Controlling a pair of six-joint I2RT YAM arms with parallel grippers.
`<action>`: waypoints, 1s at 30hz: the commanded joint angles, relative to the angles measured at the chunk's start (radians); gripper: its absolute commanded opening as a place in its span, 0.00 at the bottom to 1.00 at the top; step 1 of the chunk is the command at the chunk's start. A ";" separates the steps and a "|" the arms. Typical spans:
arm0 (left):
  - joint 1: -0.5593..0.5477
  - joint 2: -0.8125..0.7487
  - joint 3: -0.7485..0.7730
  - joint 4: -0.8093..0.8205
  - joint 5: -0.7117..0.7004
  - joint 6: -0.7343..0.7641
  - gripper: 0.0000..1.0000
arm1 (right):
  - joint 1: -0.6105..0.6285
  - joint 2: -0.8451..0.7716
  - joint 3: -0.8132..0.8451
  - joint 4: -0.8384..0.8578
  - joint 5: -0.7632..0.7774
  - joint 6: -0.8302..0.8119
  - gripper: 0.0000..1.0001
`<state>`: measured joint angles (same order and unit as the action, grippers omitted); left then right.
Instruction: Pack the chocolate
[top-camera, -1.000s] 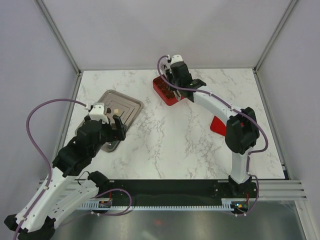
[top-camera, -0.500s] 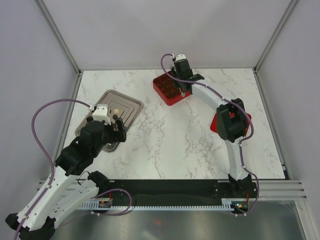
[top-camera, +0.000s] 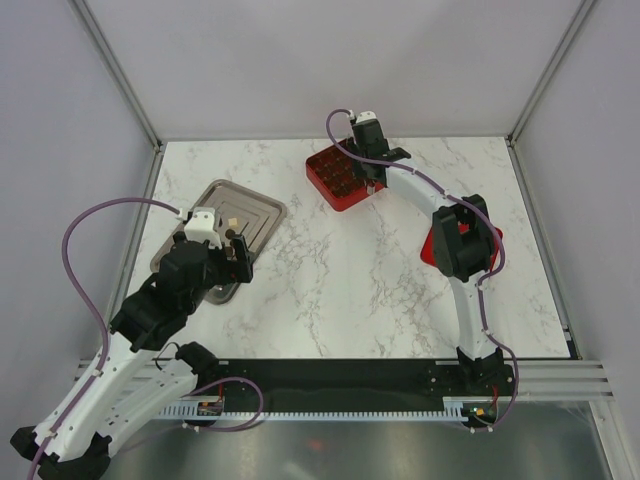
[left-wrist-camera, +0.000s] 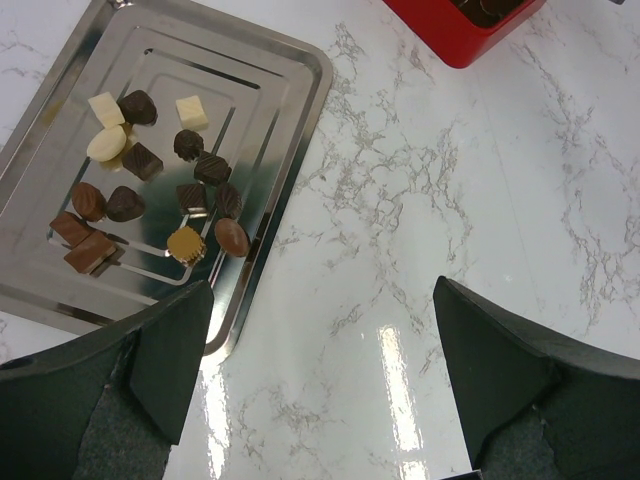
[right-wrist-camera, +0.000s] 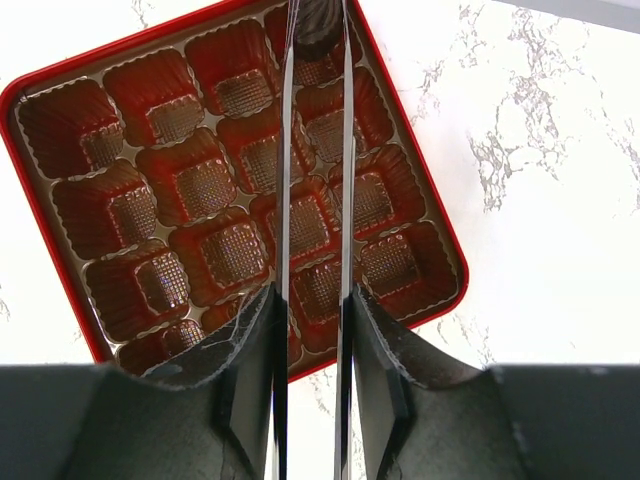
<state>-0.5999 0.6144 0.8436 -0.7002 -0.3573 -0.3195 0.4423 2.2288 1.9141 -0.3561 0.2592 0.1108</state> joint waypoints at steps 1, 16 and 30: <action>0.002 -0.002 -0.006 0.047 -0.006 0.034 1.00 | -0.004 0.015 0.048 0.031 -0.003 -0.002 0.41; 0.002 -0.013 -0.012 0.050 -0.026 0.033 1.00 | -0.007 -0.086 0.033 0.022 -0.031 -0.011 0.47; 0.002 -0.137 -0.026 0.087 -0.009 0.043 1.00 | 0.174 -0.248 -0.142 0.069 -0.103 0.012 0.46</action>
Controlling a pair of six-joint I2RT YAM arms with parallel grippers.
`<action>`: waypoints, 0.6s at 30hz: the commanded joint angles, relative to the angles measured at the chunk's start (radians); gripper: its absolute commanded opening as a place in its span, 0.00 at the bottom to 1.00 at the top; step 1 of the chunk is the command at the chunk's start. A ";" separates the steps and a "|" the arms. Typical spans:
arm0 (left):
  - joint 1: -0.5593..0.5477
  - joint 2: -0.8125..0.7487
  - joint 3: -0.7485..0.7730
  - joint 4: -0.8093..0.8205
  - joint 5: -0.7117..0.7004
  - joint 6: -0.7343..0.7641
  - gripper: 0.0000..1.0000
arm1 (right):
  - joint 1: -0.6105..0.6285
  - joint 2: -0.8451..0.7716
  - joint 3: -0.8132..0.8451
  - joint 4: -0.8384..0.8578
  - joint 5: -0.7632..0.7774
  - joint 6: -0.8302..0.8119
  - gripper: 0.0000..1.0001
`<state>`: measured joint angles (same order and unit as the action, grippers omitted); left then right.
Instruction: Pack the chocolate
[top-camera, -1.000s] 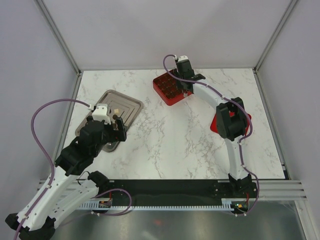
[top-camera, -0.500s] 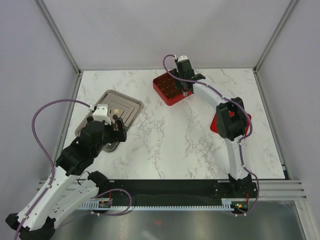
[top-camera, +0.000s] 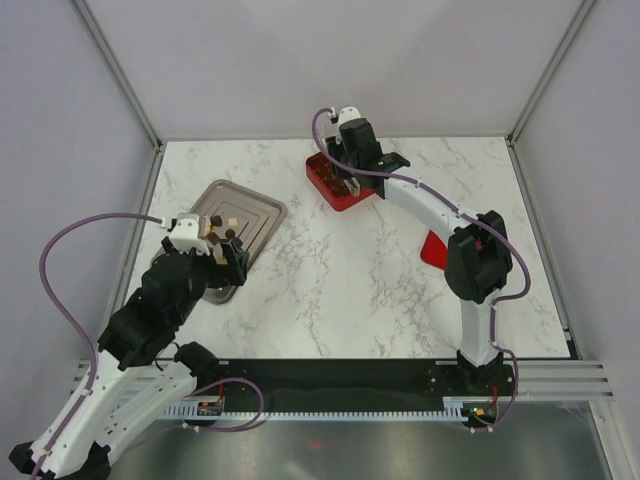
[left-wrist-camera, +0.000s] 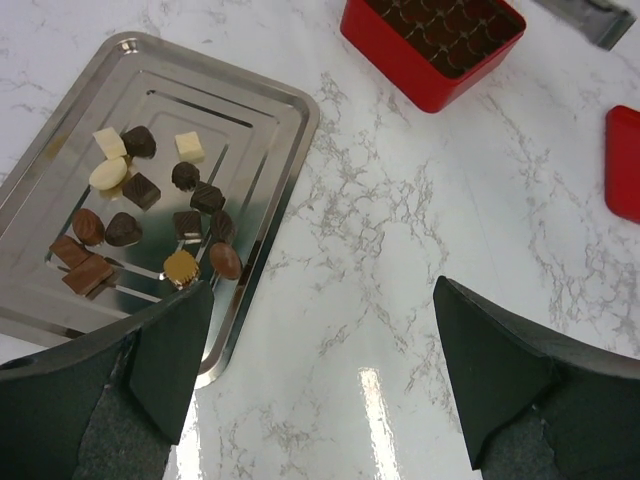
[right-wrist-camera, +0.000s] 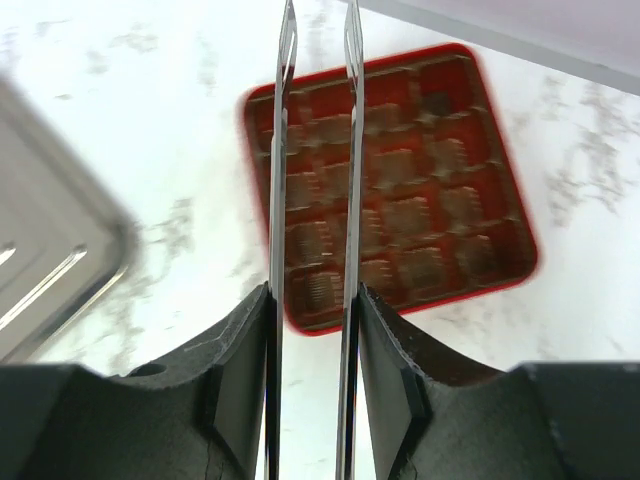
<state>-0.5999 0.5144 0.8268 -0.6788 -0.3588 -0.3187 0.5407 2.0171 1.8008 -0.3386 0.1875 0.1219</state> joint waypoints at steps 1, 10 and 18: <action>0.002 -0.048 -0.011 0.070 -0.003 0.044 1.00 | 0.118 -0.035 -0.040 0.058 -0.031 -0.005 0.46; 0.002 -0.117 -0.028 0.093 -0.006 0.044 1.00 | 0.286 0.075 -0.009 0.095 -0.094 -0.056 0.47; 0.002 -0.114 -0.028 0.093 -0.020 0.040 1.00 | 0.326 0.158 0.009 0.096 -0.184 -0.079 0.48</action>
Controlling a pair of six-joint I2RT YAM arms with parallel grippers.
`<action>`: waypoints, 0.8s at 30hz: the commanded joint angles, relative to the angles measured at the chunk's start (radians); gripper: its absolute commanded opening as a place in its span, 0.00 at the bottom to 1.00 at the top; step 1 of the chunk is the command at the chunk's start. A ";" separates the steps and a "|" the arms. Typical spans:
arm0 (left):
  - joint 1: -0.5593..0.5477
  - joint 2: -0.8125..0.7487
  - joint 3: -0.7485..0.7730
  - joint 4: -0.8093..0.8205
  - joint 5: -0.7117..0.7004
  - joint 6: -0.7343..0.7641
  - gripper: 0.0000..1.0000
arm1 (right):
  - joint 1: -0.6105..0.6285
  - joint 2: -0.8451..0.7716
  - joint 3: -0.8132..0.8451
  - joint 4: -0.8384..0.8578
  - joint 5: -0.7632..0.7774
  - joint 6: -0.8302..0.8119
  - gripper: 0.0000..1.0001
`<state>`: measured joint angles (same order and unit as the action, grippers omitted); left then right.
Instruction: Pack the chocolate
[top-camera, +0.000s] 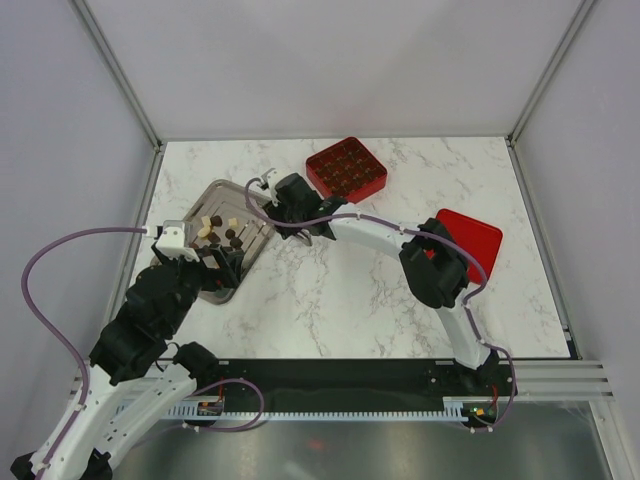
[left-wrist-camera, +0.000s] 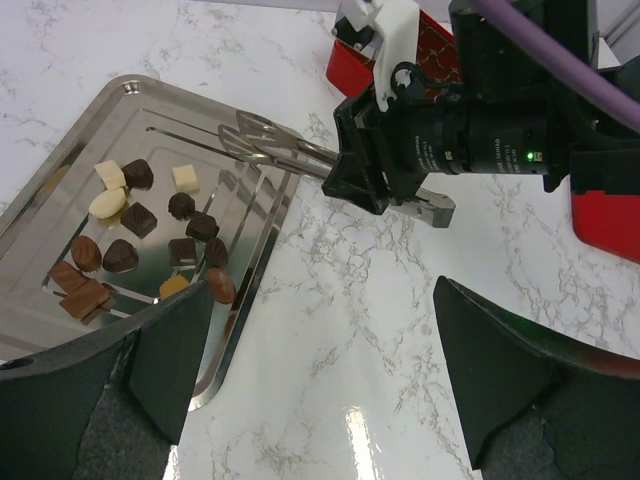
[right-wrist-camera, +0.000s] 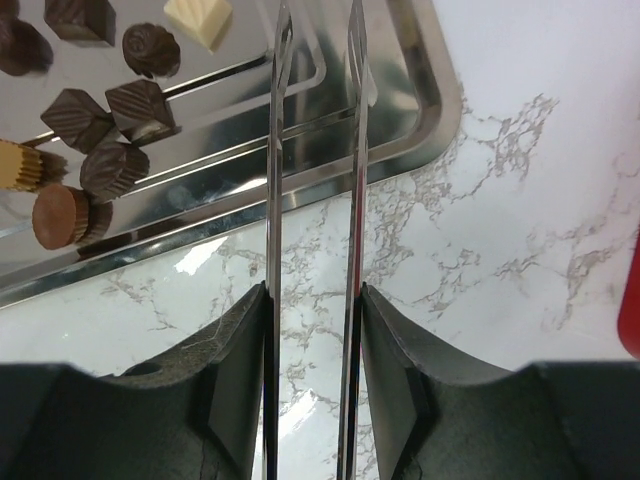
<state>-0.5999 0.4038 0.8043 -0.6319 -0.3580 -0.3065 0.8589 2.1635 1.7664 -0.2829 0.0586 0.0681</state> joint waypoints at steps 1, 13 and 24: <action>0.002 -0.003 -0.008 0.046 -0.018 0.026 1.00 | 0.011 0.016 0.041 0.039 -0.057 -0.031 0.48; 0.002 -0.006 -0.007 0.044 -0.030 0.026 1.00 | 0.048 0.094 0.079 0.042 -0.163 -0.054 0.51; 0.002 -0.005 -0.007 0.046 -0.033 0.026 1.00 | 0.058 0.151 0.151 0.044 -0.151 -0.037 0.53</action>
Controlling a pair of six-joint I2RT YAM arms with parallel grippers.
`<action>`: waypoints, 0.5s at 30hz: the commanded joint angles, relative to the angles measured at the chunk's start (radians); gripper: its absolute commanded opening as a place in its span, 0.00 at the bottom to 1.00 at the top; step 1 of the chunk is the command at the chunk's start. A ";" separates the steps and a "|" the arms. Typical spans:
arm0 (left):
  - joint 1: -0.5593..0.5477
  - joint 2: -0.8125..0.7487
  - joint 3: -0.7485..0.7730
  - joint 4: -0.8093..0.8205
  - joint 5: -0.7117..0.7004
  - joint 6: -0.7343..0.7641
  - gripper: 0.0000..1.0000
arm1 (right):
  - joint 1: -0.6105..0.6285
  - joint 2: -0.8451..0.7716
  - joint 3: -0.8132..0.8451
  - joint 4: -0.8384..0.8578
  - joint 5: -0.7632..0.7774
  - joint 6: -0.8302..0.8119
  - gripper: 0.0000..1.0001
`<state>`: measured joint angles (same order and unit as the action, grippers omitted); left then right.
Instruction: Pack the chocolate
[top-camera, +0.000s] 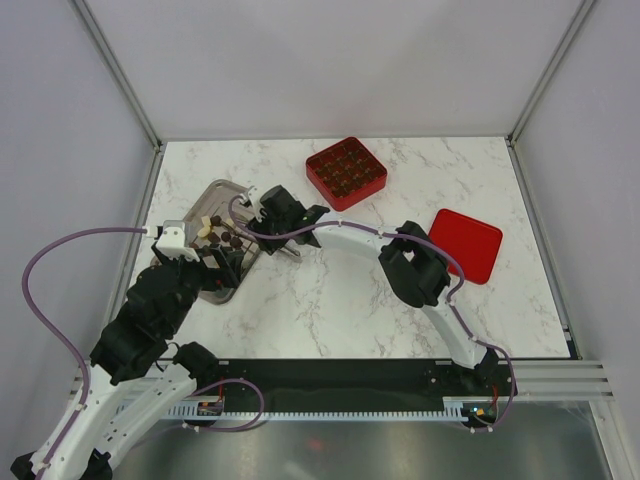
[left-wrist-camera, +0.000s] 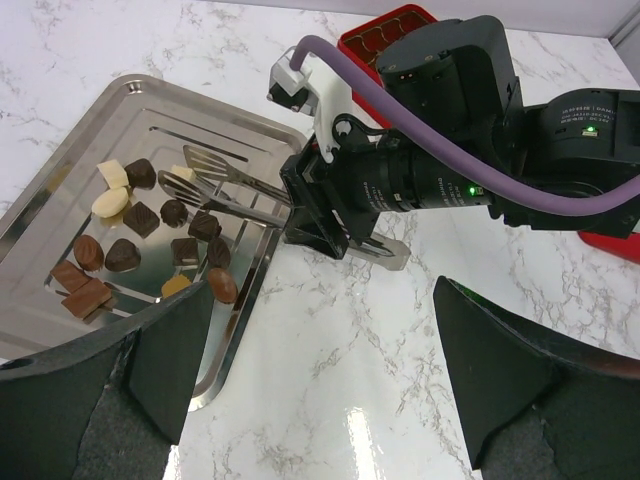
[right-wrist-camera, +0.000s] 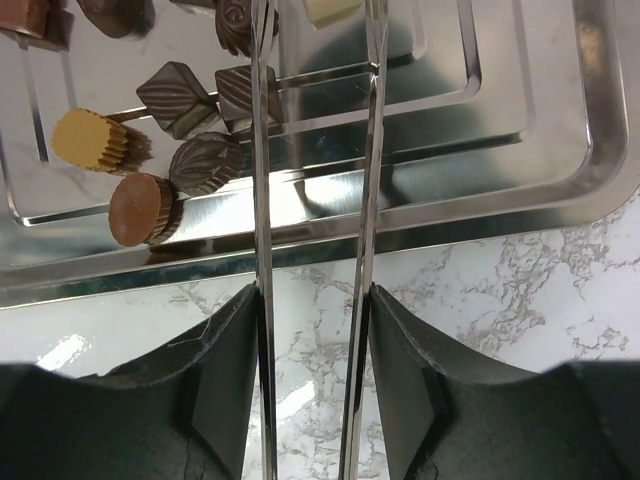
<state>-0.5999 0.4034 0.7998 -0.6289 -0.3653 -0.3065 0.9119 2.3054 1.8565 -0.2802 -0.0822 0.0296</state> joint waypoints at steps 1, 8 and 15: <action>0.002 -0.003 -0.002 0.043 -0.026 0.026 1.00 | 0.007 0.012 0.066 0.041 -0.004 0.006 0.53; 0.002 -0.006 -0.004 0.041 -0.032 0.026 1.00 | 0.007 0.022 0.076 0.039 0.015 0.013 0.47; 0.002 -0.002 -0.004 0.041 -0.035 0.029 1.00 | 0.007 -0.007 0.053 0.033 0.068 -0.005 0.43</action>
<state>-0.5999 0.4034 0.7990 -0.6285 -0.3664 -0.3061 0.9127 2.3146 1.8896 -0.2775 -0.0513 0.0360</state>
